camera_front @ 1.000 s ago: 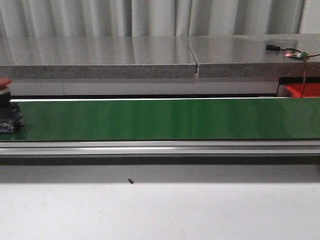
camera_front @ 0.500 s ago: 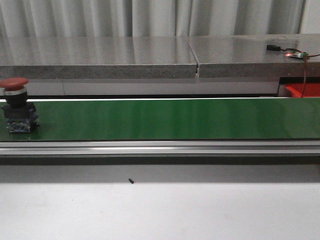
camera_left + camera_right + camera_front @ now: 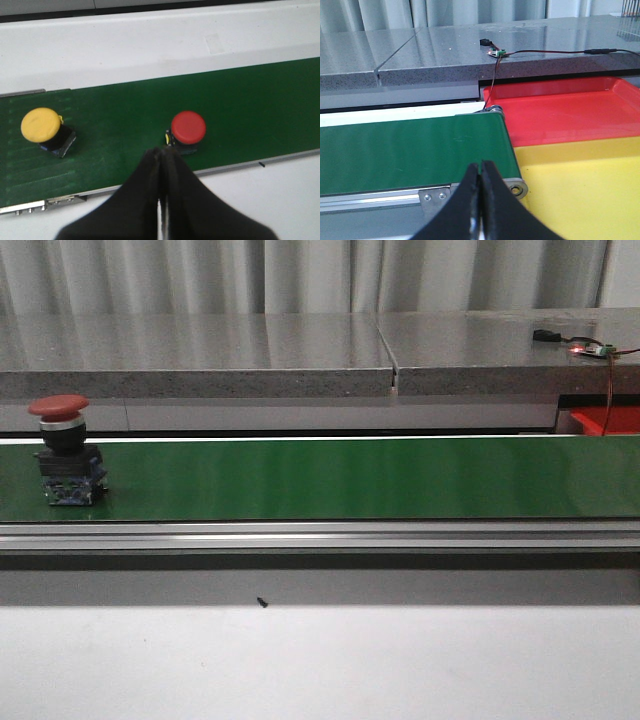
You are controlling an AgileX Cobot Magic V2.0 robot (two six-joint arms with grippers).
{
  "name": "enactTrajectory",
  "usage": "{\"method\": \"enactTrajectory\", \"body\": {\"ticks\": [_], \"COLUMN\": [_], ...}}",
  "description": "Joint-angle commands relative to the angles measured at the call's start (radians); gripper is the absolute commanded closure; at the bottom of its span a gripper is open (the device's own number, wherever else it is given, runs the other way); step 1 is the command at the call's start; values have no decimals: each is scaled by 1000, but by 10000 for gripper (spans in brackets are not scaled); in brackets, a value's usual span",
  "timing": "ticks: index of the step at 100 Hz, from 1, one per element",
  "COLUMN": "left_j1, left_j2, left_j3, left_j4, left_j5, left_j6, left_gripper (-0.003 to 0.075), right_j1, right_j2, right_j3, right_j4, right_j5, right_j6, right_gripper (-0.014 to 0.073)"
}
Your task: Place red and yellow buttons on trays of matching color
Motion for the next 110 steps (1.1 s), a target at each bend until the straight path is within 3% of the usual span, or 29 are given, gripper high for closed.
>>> {"method": "enactTrajectory", "body": {"ticks": [1, 55, 91, 110], "left_j1": [-9, -9, -9, -9], "left_j2": [-80, -584, -744, -744], "left_j3": [38, 432, 457, 457], "left_j4": [-11, -26, -26, -26], "left_j5": [-72, -88, -58, -58], "left_j6": [4, 4, 4, 4], "left_gripper": [739, 739, 739, 739], "right_j1": [-2, -2, 1, 25], "right_j2": [-21, -21, 183, 374], "right_j3": [-14, -22, -328, -457], "right_j4": [-8, 32, 68, 70], "right_j5": [-79, -175, 256, 264], "right_j6": [-4, 13, 14, -59], "right_gripper": [661, 661, 661, 661]}}
